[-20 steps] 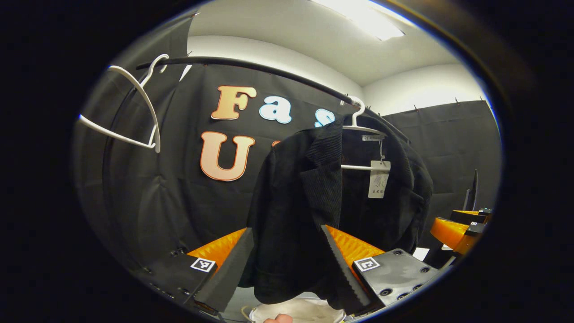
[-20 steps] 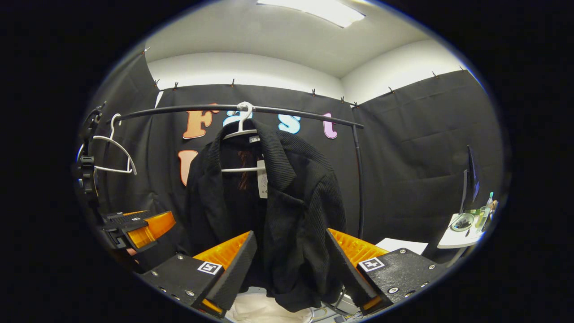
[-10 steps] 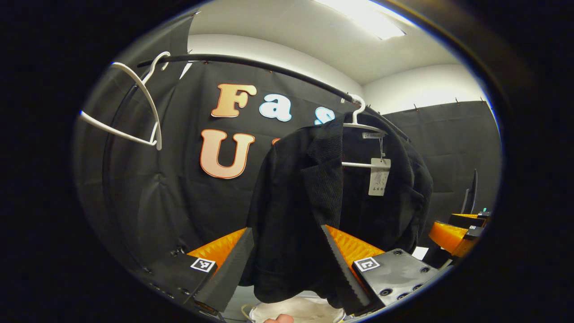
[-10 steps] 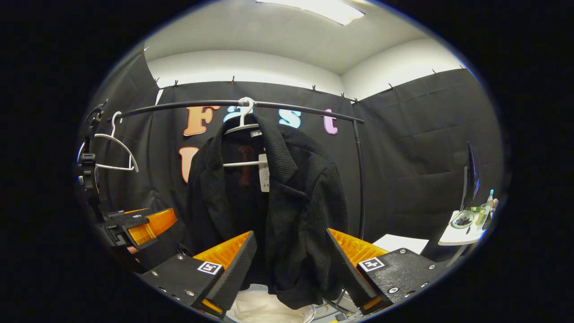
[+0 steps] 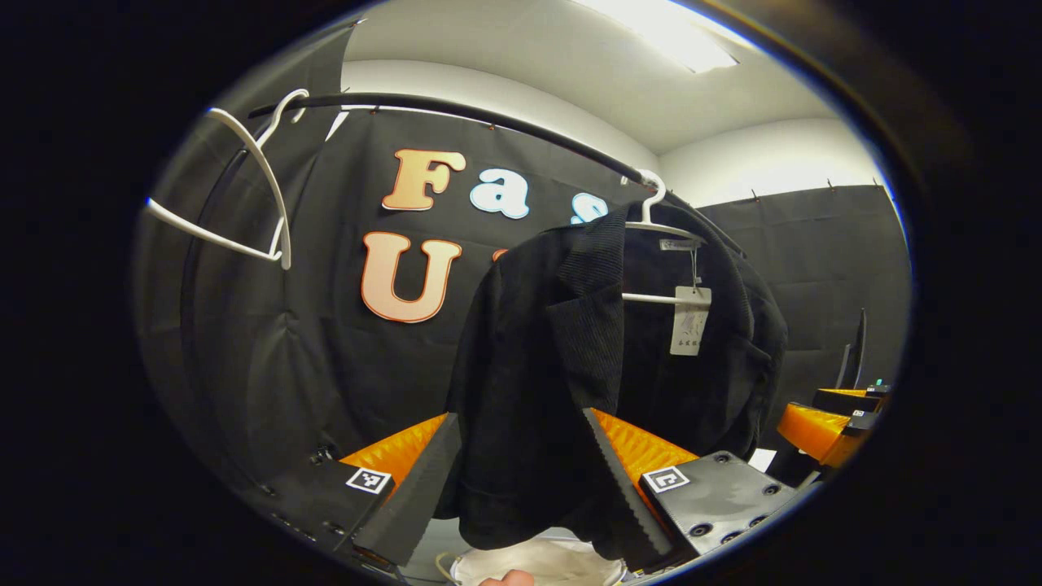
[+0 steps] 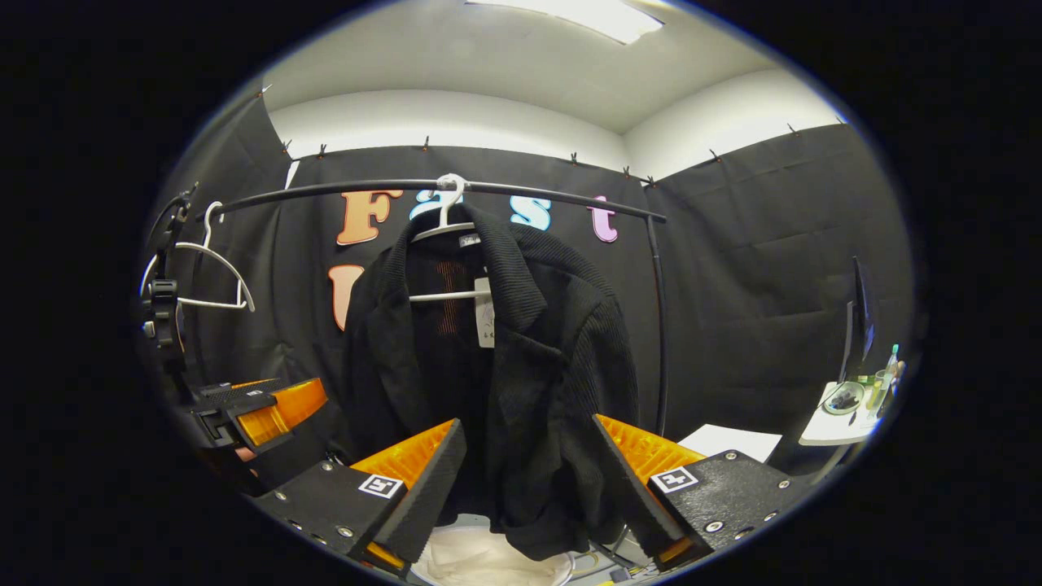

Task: Grasp the clothes on the hanger with both hands and then place them into the laundry hamper below.

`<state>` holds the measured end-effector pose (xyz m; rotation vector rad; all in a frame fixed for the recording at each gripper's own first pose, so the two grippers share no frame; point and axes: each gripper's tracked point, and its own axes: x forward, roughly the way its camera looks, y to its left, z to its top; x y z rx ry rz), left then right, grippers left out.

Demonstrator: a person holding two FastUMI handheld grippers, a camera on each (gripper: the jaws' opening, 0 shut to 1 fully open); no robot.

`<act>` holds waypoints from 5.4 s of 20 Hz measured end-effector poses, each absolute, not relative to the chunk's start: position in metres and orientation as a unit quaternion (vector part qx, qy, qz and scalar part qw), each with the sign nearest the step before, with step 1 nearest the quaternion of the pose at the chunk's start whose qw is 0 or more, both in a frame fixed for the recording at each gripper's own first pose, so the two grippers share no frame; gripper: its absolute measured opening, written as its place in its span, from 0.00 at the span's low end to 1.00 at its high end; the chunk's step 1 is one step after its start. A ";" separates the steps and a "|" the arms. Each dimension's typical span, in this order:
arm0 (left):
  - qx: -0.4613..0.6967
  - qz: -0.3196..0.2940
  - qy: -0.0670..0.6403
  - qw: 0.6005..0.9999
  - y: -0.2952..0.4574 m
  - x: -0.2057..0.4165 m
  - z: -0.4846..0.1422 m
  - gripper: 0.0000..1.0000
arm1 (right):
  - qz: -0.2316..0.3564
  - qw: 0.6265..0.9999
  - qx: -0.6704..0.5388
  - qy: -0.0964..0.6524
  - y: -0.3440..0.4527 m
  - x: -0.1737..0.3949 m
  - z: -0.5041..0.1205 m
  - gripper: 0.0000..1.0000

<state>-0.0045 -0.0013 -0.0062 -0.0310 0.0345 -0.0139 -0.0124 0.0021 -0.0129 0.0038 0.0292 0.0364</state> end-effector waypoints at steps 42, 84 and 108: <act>-0.021 -0.103 0.057 0.993 -0.068 0.126 -0.060 0.95 | 0.040 0.996 0.035 0.066 0.037 0.125 -0.052 0.86; -0.024 -0.020 -0.035 0.999 -0.003 0.090 0.063 0.09 | -0.006 0.999 -0.017 -0.041 -0.052 0.082 0.105 0.02; 0.006 0.027 -0.073 0.997 0.029 0.103 0.111 0.09 | -0.041 0.998 -0.046 0.014 -0.135 0.194 0.060 0.02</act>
